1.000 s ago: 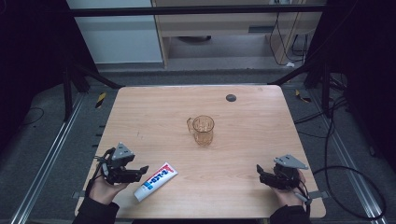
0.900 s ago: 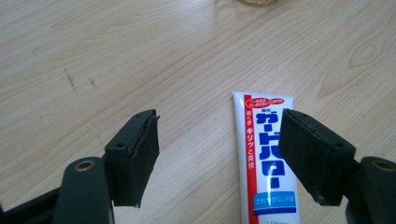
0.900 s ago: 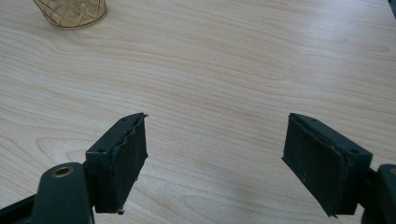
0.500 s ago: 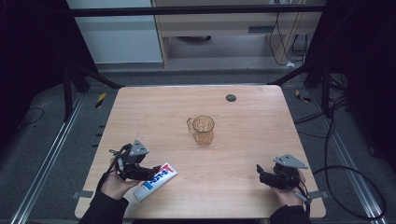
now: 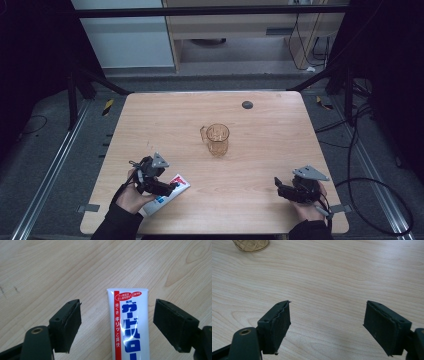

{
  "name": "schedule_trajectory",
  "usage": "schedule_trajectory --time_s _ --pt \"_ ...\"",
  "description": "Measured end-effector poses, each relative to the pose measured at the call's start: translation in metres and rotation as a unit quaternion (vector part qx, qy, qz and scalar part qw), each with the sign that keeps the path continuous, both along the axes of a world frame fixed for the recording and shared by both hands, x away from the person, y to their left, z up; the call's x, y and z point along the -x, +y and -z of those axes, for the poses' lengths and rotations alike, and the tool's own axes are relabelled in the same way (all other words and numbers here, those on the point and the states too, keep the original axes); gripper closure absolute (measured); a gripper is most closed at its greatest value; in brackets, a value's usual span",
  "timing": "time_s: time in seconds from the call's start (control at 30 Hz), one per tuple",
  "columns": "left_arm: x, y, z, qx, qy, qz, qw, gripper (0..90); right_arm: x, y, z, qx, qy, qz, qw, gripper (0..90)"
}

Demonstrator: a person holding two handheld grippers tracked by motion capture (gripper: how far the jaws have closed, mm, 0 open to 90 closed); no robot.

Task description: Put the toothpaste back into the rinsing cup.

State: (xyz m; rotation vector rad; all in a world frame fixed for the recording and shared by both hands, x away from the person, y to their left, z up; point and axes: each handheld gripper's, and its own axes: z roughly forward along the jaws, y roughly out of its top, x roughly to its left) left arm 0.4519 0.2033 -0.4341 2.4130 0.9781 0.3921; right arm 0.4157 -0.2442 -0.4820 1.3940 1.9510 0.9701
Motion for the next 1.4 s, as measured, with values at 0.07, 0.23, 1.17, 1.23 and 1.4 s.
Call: schedule_trajectory --time_s 0.07,0.23,1.17,1.23,1.4 --pt "0.000 -0.001 0.003 -0.001 0.003 0.000 1.0000 20.5 0.000 0.000 0.000 0.000 0.001 -0.001 1.0000 21.0" --pt "-0.001 -0.004 0.008 -0.011 0.013 0.004 0.9998 19.6 0.000 0.000 0.001 -0.001 0.005 -0.001 1.0000 21.0" --pt "-0.009 -0.019 0.032 -0.044 0.052 0.020 0.9975 18.2 -0.002 0.002 0.003 0.006 0.010 -0.008 0.9999 21.1" --pt "-0.010 -0.019 0.034 -0.048 0.055 0.020 0.9972 18.2 -0.002 0.002 0.003 0.006 0.010 -0.009 0.9999 21.0" --pt "-0.011 -0.018 0.038 -0.054 0.063 0.019 0.9964 18.5 -0.002 0.002 0.003 0.006 0.011 -0.009 0.9999 21.1"
